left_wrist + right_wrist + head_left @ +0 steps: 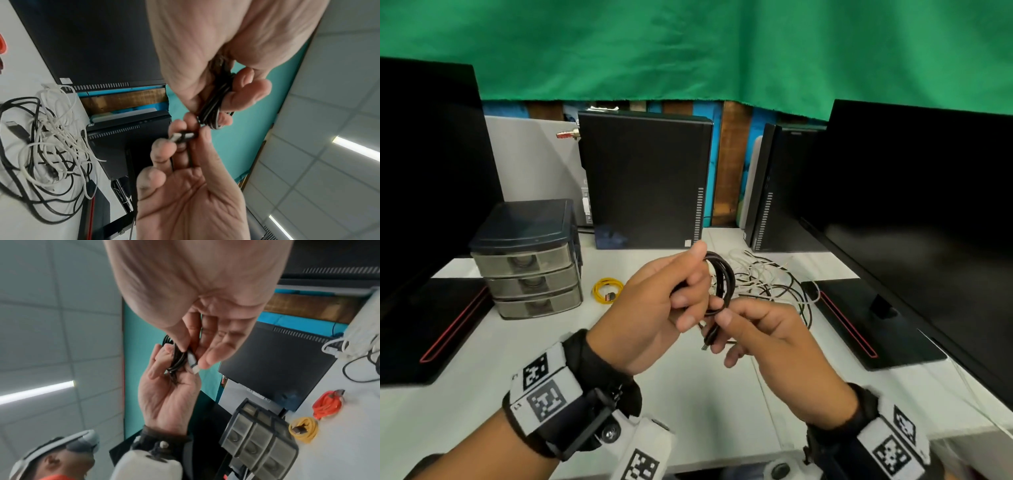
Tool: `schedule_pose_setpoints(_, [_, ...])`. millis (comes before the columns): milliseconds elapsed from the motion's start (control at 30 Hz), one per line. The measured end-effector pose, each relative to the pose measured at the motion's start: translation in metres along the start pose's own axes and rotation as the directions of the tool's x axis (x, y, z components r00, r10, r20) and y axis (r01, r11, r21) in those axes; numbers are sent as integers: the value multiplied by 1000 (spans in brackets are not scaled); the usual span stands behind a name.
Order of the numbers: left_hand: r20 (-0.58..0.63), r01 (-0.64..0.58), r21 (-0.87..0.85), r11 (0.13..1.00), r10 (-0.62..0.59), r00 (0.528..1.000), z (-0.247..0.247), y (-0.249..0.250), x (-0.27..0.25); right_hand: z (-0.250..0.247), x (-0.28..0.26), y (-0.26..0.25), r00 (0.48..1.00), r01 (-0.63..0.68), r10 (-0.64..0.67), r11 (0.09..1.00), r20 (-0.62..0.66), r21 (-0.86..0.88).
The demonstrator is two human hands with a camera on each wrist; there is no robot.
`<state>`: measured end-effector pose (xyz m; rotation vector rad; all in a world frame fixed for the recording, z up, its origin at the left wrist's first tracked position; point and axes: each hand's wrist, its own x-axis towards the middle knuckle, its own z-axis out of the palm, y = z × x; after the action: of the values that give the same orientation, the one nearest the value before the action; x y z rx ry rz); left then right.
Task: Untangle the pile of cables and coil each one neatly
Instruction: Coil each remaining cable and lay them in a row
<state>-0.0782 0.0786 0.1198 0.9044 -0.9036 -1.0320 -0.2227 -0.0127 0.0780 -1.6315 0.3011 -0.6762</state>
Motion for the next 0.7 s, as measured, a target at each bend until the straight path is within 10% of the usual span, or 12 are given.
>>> schedule_pose_setpoints(233, [-47, -21, 13, 1000, 21, 999, 1, -2, 1, 5, -2, -7, 997, -16, 28, 984, -67, 180])
schedule_pose_setpoints(500, [-4, -161, 666, 728, 219, 976, -18, -15, 9, 0, -6, -21, 990, 139, -139, 990, -17, 32])
schedule_pose_setpoints(700, [11, -60, 328, 943, 59, 998, -8, -3, 2, -6, -6, -17, 946, 321, -301, 809, 121, -493])
